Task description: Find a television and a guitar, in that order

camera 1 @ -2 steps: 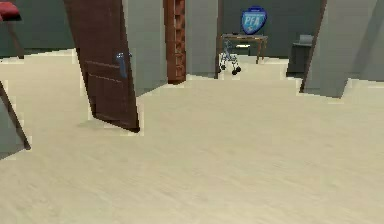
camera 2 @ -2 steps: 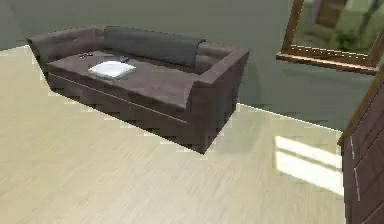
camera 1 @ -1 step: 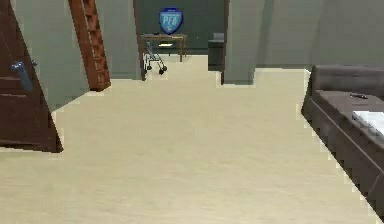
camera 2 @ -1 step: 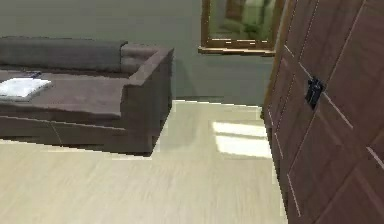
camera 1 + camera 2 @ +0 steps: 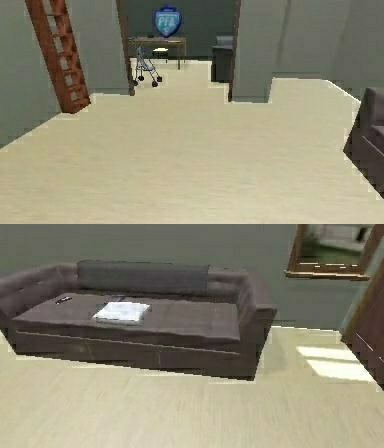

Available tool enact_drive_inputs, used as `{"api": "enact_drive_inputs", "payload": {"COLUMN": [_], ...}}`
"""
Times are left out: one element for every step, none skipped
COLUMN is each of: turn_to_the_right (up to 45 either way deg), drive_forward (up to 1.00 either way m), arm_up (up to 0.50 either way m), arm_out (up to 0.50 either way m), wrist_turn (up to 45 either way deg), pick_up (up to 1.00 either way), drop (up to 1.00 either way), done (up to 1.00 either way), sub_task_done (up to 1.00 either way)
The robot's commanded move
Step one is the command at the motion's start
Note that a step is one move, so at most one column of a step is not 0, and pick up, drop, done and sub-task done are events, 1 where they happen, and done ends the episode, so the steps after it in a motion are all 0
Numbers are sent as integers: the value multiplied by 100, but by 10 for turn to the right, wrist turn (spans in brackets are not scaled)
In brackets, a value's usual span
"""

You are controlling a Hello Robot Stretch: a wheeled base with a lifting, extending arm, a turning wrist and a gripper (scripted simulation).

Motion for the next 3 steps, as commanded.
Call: {"api": "enact_drive_inputs", "payload": {"turn_to_the_right": [0, 0, 0], "drive_forward": [100, 100, 100], "arm_up": [0, 0, 0], "arm_out": [0, 0, 0], "wrist_turn": [0, 0, 0], "pick_up": [0, 0, 0], "drop": [0, 0, 0], "done": [0, 0, 0], "sub_task_done": [0, 0, 0]}}
